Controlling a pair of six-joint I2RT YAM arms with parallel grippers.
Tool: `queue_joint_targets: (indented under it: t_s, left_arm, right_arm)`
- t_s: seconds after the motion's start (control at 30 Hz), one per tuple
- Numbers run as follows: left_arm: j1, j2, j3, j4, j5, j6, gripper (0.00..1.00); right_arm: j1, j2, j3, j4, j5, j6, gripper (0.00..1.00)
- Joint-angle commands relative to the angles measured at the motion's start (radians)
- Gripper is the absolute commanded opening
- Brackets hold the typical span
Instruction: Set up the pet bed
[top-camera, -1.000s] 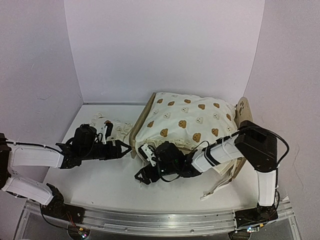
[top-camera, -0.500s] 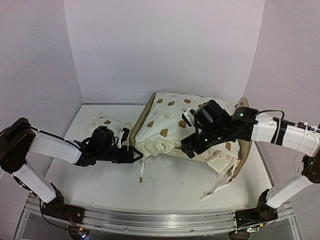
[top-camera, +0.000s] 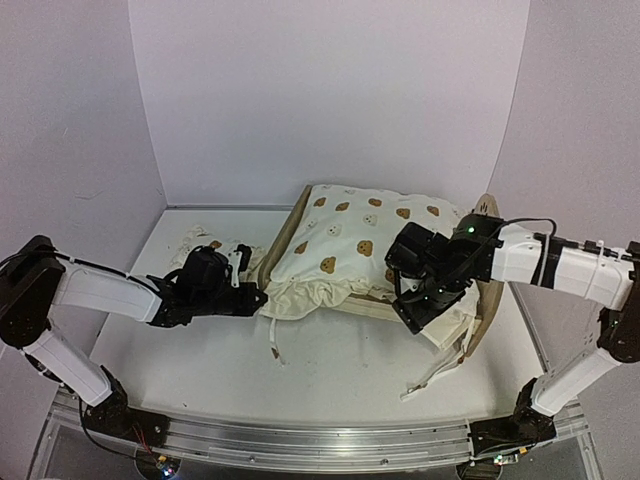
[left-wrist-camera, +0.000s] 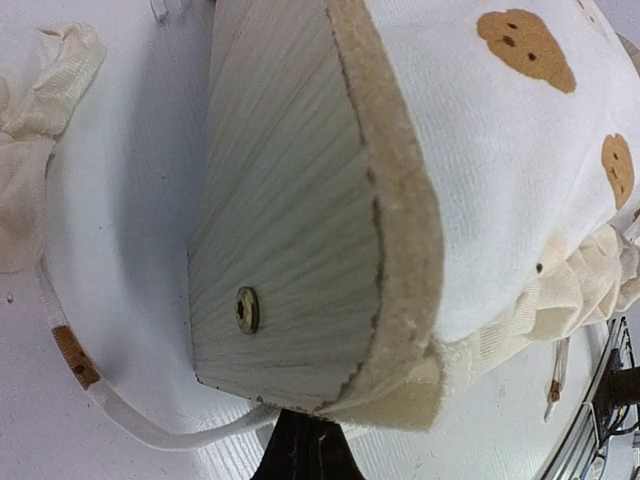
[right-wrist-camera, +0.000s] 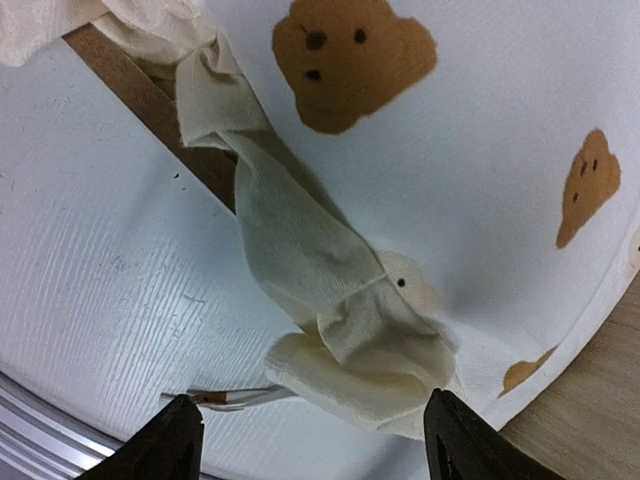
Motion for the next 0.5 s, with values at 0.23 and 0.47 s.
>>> queue_joint_targets:
  t_s: [0.23, 0.47]
  left_arm:
    - [0.011, -0.104, 0.071, -0.195, -0.038, 0.042, 0.00]
    - [0.011, -0.061, 0.134, -0.389, -0.234, 0.055, 0.00]
  right_arm:
    - [0.052, 0.209, 0.084, 0.151, 0.292, -0.139, 0.62]
    - [0.051, 0.232, 0.052, 0.212, 0.331, -0.171, 0.15]
